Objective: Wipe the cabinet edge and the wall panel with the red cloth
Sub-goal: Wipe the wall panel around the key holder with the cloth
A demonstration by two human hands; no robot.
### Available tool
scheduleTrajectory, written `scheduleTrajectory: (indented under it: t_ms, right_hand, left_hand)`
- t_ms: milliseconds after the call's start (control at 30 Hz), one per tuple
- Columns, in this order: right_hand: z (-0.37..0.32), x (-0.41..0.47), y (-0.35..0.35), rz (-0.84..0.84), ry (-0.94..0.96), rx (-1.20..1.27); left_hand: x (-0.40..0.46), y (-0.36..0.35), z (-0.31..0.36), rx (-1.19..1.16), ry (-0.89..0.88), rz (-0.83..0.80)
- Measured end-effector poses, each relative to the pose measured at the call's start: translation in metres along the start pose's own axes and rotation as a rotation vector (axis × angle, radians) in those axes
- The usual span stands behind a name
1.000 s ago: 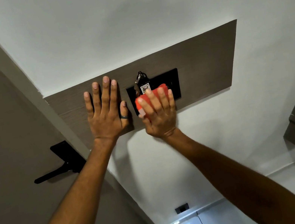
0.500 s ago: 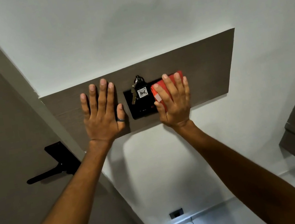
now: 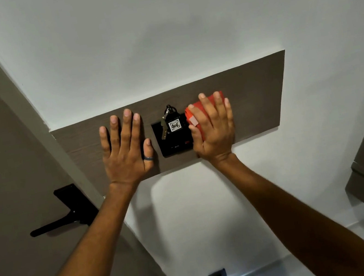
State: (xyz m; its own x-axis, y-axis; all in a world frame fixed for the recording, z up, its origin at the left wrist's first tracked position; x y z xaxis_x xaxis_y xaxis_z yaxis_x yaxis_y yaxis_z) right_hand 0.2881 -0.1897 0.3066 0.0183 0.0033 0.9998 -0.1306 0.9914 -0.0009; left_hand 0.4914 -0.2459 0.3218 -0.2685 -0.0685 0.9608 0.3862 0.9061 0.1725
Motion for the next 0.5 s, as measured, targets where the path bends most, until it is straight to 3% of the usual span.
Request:
scheduleTrajectory:
  t_ms: [100,133,267,400,500]
  right_hand:
    - [-0.01,-0.001,-0.001,0.058,-0.259,-0.029]
    - [-0.015,-0.003,-0.002,0.045,-0.254,-0.004]
    - [0.002,-0.003,0.004,-0.038,0.1,0.054]
    - [-0.011,-0.006,-0.003,0.004,-0.149,0.031]
    - [-0.011,-0.002,0.0,-0.038,0.052,0.054]
  left_hand:
    - [0.0,0.0,0.0,0.002,-0.008,-0.005]
    - [0.0,0.0,0.0,0.0,-0.008,-0.008]
    - [-0.001,-0.002,0.0,-0.004,0.002,-0.018]
    - [0.001,-0.002,-0.001,-0.002,-0.001,-0.023]
    - [0.0,-0.002,0.002,-0.01,-0.007,-0.026]
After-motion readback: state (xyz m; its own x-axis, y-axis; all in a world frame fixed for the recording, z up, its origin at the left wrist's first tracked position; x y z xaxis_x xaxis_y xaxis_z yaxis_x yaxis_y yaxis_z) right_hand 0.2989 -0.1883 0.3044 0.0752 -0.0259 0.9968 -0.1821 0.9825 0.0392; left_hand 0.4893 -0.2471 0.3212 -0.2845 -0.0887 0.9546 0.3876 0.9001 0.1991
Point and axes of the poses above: each hand's wrist, its own x-axis towards the middle knuckle, its own y-axis out of the back of the hand, z = x × y, the point moved 8 cm from there along x, towards the middle knuckle, and after that the axes turned 6 degrees about y, right-handed, at the moved point
